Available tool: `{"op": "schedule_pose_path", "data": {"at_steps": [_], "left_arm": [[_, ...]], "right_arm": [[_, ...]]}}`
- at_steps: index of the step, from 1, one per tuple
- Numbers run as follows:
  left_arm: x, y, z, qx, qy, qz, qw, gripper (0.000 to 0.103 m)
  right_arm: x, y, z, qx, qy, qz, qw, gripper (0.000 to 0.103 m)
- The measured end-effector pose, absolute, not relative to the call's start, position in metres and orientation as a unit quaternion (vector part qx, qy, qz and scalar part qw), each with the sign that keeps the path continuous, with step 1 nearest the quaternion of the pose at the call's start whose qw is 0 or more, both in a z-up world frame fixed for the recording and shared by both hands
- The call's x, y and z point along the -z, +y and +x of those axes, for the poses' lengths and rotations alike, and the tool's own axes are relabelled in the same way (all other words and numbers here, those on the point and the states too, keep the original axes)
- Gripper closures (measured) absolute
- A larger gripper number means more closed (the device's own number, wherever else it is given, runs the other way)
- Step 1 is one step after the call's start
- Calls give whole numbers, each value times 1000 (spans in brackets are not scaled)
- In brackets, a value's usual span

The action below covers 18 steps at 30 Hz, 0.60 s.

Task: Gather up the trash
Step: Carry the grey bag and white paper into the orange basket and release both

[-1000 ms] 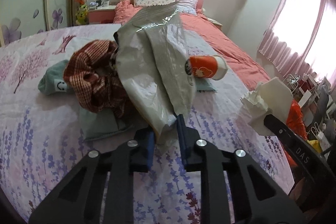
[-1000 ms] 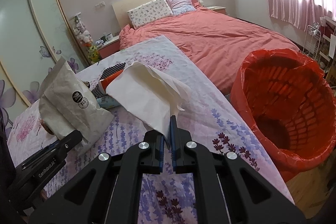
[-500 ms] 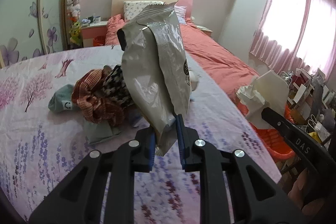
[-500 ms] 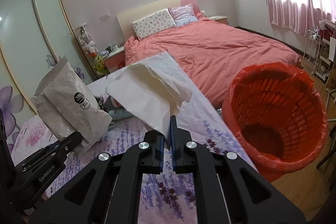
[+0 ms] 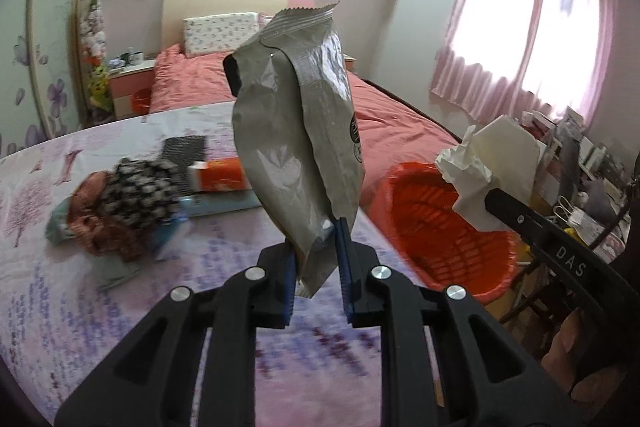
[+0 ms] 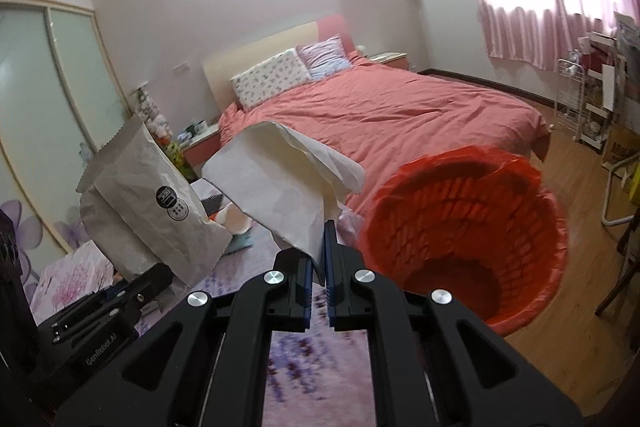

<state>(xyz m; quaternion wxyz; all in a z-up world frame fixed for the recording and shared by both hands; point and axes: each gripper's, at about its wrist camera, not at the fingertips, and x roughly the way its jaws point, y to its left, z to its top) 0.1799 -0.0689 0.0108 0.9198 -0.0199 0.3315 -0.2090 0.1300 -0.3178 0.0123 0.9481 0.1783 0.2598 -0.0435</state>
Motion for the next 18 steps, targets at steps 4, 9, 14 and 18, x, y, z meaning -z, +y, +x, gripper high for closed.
{"op": "schedule_pose_path", "data": {"at_steps": [4, 9, 14, 18], "left_arm": [[-9, -98, 187, 235, 338, -17, 911, 84], [-4, -130, 196, 266, 344, -10, 900, 84], [2, -160, 202, 289, 349, 0, 891, 84], [9, -189, 209, 307, 356, 10, 882, 84]], "right_arm": [[-12, -340, 128, 63, 254, 188, 947, 97], [-5, -373, 130, 86, 249, 207, 942, 97], [4, -392, 137, 98, 249, 227, 936, 97], [13, -408, 142, 105, 249, 240, 933, 97]]}}
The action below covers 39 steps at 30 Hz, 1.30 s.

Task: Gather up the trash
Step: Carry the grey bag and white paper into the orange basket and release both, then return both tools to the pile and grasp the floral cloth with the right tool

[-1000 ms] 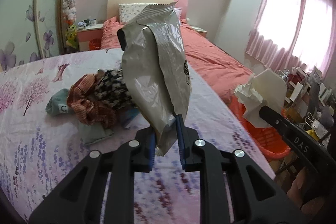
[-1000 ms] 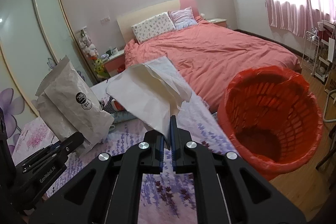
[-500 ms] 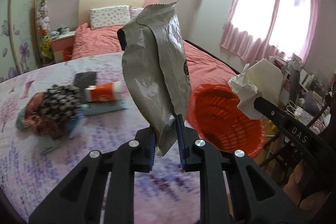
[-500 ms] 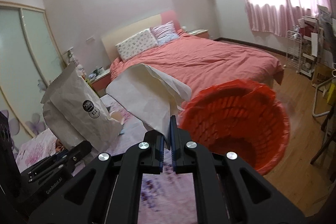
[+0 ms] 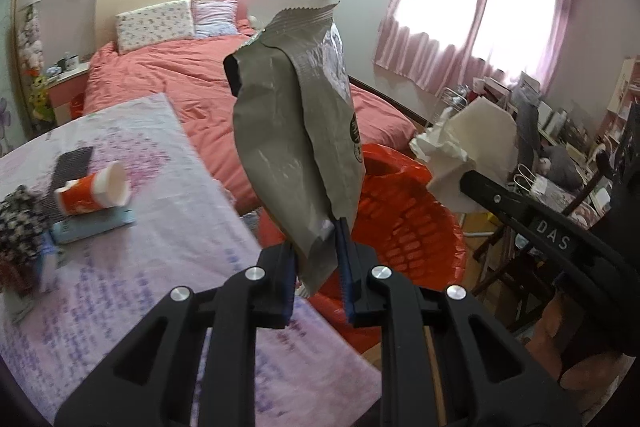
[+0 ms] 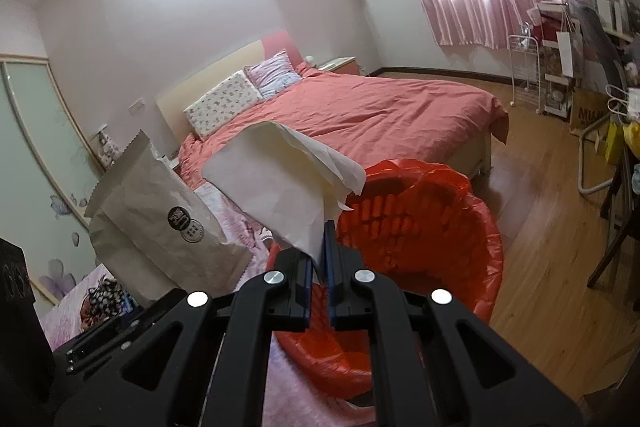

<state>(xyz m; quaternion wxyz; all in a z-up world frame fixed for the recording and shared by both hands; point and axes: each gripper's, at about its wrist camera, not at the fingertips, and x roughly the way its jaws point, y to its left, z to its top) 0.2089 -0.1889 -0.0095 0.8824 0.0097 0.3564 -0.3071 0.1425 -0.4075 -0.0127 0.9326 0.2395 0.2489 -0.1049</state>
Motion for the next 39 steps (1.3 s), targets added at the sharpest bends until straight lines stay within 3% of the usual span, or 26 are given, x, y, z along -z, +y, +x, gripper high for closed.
{"op": "schedule_pose_path", "data": {"at_steps": [7, 8, 11, 13, 23, 27, 37, 39], "left_arm": [[30, -229, 222, 315, 376, 31, 871, 80], [34, -233, 225, 314, 381, 34, 869, 75], [43, -238, 231, 303, 391, 37, 868, 62], [49, -235, 234, 296, 399, 36, 867, 59], [48, -192, 230, 241, 383, 46, 890, 38], [42, -164, 225, 223, 374, 46, 899, 36], [33, -72, 219, 159, 363, 21, 918, 35], [33, -48, 219, 140, 362, 13, 922, 35]], "right_arm": [[25, -435, 151, 100, 259, 276, 920, 96], [27, -439, 153, 99, 261, 281, 918, 94], [34, -442, 157, 95, 275, 286, 913, 83], [37, -442, 155, 96, 280, 289, 911, 66], [23, -422, 151, 108, 282, 260, 917, 64], [14, -404, 152, 101, 282, 242, 923, 59], [1, -347, 161, 65, 291, 186, 936, 59], [0, -333, 165, 55, 295, 173, 938, 54]]}}
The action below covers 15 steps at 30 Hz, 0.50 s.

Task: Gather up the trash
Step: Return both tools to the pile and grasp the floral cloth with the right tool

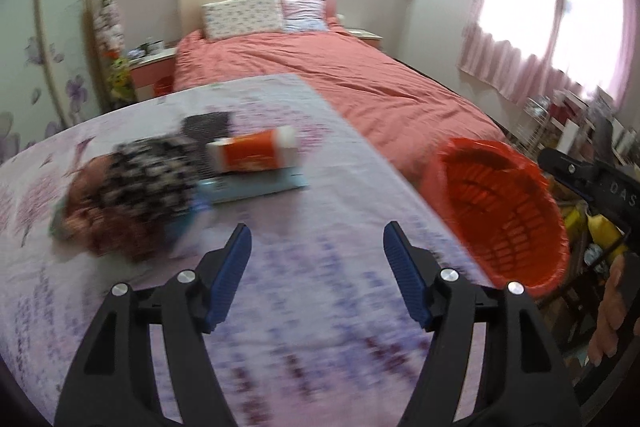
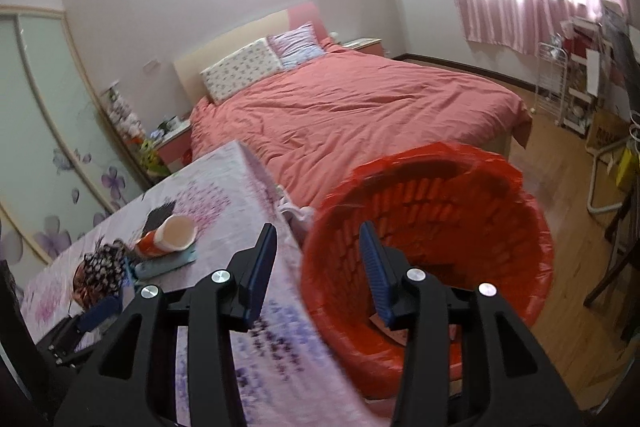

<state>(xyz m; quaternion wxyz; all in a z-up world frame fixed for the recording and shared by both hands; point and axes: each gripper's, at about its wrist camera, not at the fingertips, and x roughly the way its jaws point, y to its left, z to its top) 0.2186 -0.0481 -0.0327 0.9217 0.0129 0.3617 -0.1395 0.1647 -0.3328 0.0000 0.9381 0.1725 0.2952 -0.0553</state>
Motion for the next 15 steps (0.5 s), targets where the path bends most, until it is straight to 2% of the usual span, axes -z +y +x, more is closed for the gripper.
{"op": "schedule_pose_path", "data": {"at_steps": [3, 5, 15], "left_arm": [[32, -17, 217, 110, 357, 5, 928, 32], [31, 6, 215, 86, 347, 0, 934, 24], [39, 125, 219, -30, 341, -36, 939, 24]], "right_arm": [[-1, -306, 170, 39, 299, 142, 943, 51], [-1, -285, 176, 20, 302, 122, 945, 51], [5, -182, 204, -84, 313, 69, 944, 50]]}}
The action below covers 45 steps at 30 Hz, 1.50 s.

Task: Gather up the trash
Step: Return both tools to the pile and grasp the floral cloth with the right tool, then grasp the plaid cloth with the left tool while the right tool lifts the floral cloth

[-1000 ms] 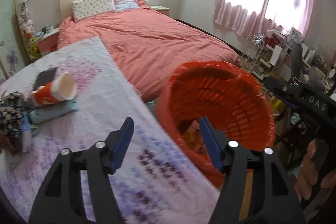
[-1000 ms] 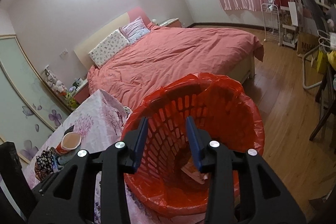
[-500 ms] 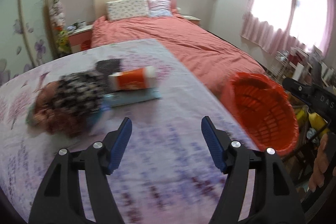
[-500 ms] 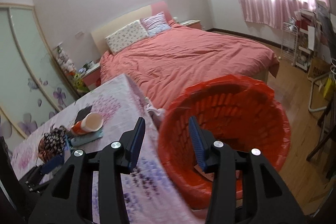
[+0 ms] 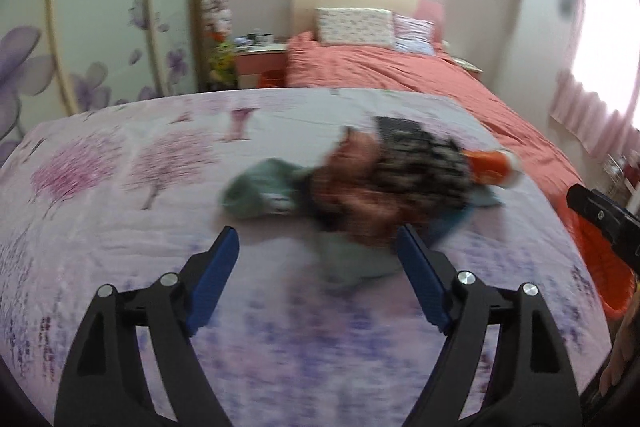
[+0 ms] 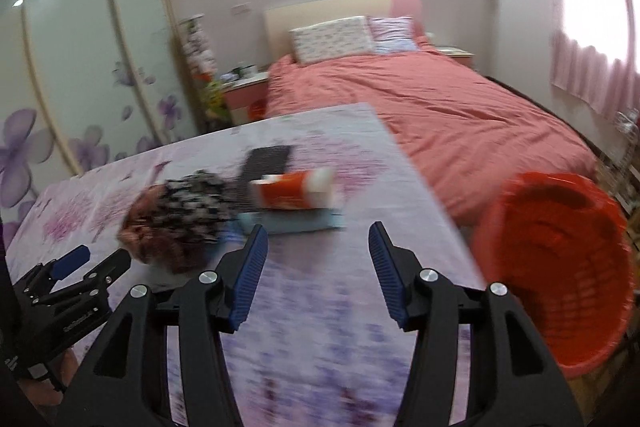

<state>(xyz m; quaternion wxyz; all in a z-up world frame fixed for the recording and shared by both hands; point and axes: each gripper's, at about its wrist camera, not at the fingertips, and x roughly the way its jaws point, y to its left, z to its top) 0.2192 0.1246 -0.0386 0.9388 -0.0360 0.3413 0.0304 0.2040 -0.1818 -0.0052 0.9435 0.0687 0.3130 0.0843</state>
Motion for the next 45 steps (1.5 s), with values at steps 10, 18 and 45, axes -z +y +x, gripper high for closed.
{"op": "schedule_pose_path", "data": {"at_steps": [10, 18, 45], "left_arm": [[47, 179, 217, -61, 339, -66, 936, 24], [52, 188, 220, -52, 346, -83, 933, 24], [52, 120, 274, 10, 376, -109, 920, 41]], "right_arm": [[12, -115, 238, -133, 327, 69, 933, 50], [30, -98, 255, -134, 359, 47, 923, 74], [8, -171, 218, -87, 298, 70, 948, 93]]}}
